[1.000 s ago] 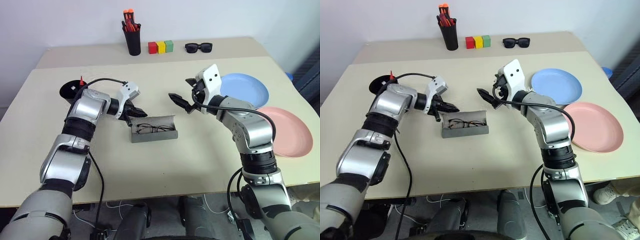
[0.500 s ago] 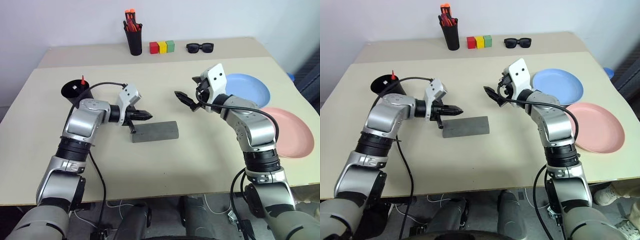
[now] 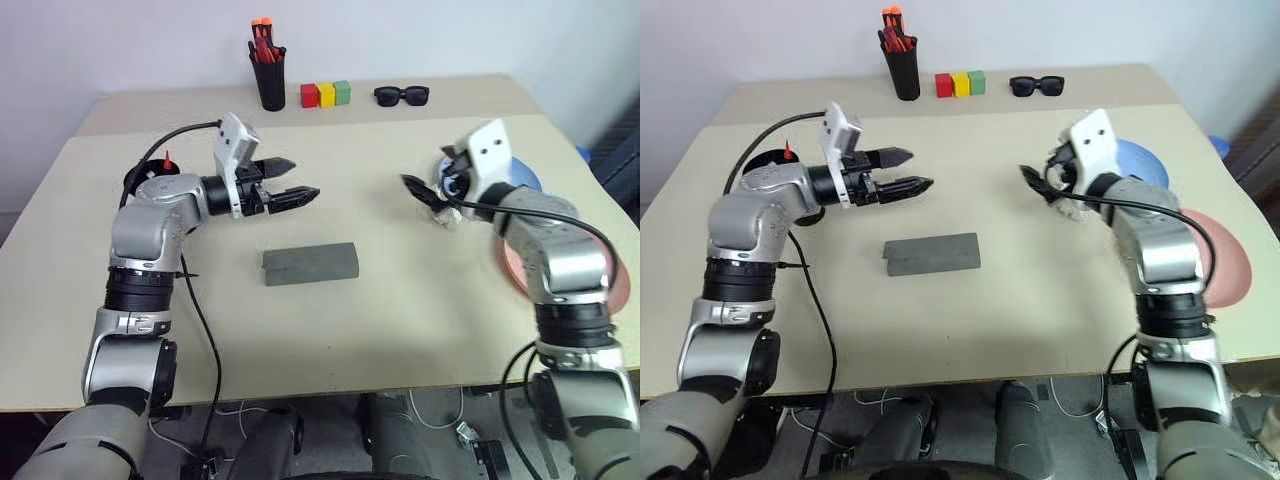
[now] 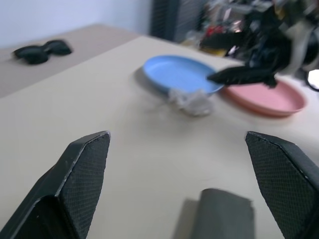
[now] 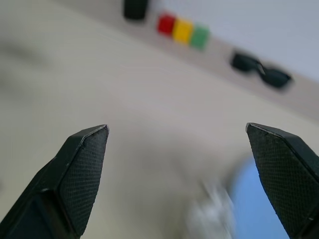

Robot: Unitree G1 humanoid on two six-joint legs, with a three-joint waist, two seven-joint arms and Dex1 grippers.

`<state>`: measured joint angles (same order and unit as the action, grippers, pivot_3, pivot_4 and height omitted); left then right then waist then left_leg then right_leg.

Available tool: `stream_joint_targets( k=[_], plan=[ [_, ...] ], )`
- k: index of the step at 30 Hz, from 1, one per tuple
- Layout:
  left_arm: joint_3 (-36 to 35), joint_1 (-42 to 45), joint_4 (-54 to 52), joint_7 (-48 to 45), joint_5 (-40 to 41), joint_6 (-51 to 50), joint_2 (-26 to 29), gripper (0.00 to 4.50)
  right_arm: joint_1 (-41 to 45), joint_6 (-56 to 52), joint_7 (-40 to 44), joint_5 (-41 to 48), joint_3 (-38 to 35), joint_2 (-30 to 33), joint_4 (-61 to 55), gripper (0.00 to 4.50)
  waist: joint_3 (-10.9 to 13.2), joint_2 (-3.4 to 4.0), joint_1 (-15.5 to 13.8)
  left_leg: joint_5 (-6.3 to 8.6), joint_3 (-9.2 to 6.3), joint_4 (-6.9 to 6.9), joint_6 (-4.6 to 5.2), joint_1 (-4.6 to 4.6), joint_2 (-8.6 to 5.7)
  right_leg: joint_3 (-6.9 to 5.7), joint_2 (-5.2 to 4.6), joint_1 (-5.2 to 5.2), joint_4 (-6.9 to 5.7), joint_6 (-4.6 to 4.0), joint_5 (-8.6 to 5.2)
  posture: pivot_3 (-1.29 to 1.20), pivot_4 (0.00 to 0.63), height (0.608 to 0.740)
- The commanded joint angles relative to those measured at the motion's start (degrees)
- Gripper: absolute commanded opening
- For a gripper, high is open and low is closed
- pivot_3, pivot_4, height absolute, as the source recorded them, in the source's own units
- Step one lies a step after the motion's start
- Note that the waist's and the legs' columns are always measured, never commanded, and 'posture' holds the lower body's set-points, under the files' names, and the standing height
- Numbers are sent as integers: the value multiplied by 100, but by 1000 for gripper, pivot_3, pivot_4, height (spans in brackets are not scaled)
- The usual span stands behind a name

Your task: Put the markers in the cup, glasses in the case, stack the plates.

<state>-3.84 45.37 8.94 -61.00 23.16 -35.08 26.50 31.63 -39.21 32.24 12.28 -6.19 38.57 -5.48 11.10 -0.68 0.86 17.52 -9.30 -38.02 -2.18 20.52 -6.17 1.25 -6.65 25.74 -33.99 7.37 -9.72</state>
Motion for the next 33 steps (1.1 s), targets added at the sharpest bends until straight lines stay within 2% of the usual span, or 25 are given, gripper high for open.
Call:
stream_joint_targets(
  k=[1, 4, 7, 10, 14, 17, 20, 22, 23, 30, 33],
  plan=[
    [-249, -187, -255, -448, 478, 135, 192, 4446, -488, -896, 141, 203, -513, 579, -721, 4500, 0, 0, -1, 2, 3, 0, 4, 1, 1, 1, -1, 1, 0, 0, 0, 0, 150, 740],
    [-271, -404, -316, -798, 728, 171, 361, 4446, -1391, -1571, 351, 280, -859, 1154, -1218, 4500, 0, 0, -27, 16, 2, -2, 28, -1, 2, 1, 0, 0, -5, 0, 0, 0, 150, 740],
    [-208, -524, -220, -1046, 787, 285, 509, 4446, -1996, -2027, 290, 329, -1185, 1340, -1444, 4500, 0, 0, -24, 17, 4, -7, 32, -10, 3, 1, 1, -13, -3, 1, -1, 0, 150, 740],
    [-92, -573, -70, -1186, 706, 488, 536, 4446, -2542, -2247, 144, 313, -1454, 1192, -1604, 4500, 0, 0, -34, 18, 6, -12, 33, -23, 4, 0, 0, -31, -1, 2, -1, 0, 150, 740],
    [34, -534, -17, -1151, 686, 494, 459, 4446, -2995, -2202, 69, 216, -1376, 1187, -1532, 4500, -1, 0, -32, 17, 9, -15, 33, -23, 4, 1, 0, -32, -1, 3, -1, 0, 150, 740],
    [78, -526, -3, -1132, 681, 593, 431, 4500, -3115, -2128, 7, 150, -1306, 1239, -1432, 3149, -1, 0, -26, 17, 8, -15, 33, -23, 5, 1, 0, -31, -1, 3, -2, 0, 150, 740],
    [89, -544, -17, -1127, 697, 600, 445, 4500, -2993, -2032, -86, 60, -1310, 1323, -1264, 1649, -1, -1, -35, 17, 8, -15, 33, -23, 6, 1, 0, -31, -1, 3, -2, 0, 150, 740],
    [49, -566, -24, -1077, 730, 566, 440, 4500, -2897, -2034, -111, 32, -1344, 1386, -1152, 498, -1, 0, -37, 17, 8, -15, 33, -22, 6, 1, -1, -31, 0, 3, -2, 0, 150, 740],
    [32, -590, -11, -1071, 719, 612, 445, 4500, -2857, -1985, -122, -20, -1333, 1460, -1095, 87, -1, 0, -34, 17, 8, -15, 33, -22, 6, 1, -1, -31, 0, 3, -2, 0, 150, 740],
    [-78, -654, 16, -944, 780, 675, 466, 4500, -1971, -1658, -255, -276, -1245, 1890, -541, 27, -1, -1, -34, 17, 7, -15, 33, -21, 5, 0, -1, -31, 1, 3, -2, 0, 150, 740],
    [-94, -665, 18, -871, 763, 736, 460, 4500, -1030, -974, -322, -307, -956, 1663, -119, 27, 0, 3, 11, 17, 14, -15, 33, -23, 5, 2, -1, -30, 2, 3, -1, 0, 150, 740]
  ],
)
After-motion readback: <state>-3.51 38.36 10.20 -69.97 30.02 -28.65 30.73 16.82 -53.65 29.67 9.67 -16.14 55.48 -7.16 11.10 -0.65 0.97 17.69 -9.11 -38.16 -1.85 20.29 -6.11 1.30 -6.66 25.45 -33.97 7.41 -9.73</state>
